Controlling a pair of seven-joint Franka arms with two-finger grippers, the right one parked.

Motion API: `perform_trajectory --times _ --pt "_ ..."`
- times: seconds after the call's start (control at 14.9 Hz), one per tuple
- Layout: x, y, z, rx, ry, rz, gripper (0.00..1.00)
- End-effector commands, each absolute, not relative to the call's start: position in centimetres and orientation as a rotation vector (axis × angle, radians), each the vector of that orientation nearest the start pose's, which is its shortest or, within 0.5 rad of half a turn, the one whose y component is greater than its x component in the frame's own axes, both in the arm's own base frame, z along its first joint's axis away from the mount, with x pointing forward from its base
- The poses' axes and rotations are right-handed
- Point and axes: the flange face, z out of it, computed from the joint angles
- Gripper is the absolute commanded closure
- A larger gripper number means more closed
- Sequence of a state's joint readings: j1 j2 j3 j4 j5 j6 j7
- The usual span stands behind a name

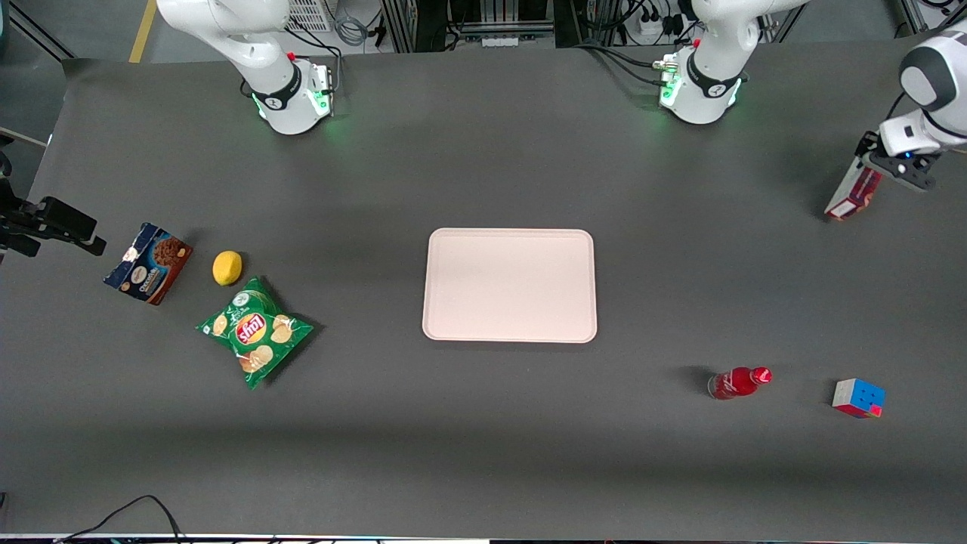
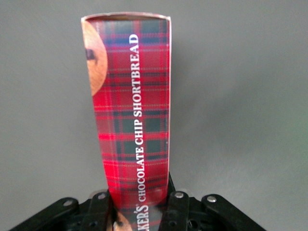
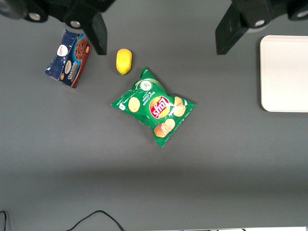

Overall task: Place red cookie box on tray
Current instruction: 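Hold the box upright and move the left gripper toward the tray, then carry the box over the tray and lower it onto the tray's rim area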

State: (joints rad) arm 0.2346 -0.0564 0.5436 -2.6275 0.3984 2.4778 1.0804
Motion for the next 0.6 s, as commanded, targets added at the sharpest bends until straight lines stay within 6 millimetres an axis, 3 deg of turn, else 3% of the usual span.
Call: perform_trajectory --times 0.0,0.13,0.27,0.54 --pt "38.7 24.1 31.5 -2.964 0.921 0.331 0.81" --pt "42.9 19.6 34.1 -3.021 0.922 0.297 0.81" --pt "45.8 14.8 36.3 -3.058 0.85 0.315 0.8" --pt "49.6 2.5 40.0 -3.155 0.623 0.347 0.78"
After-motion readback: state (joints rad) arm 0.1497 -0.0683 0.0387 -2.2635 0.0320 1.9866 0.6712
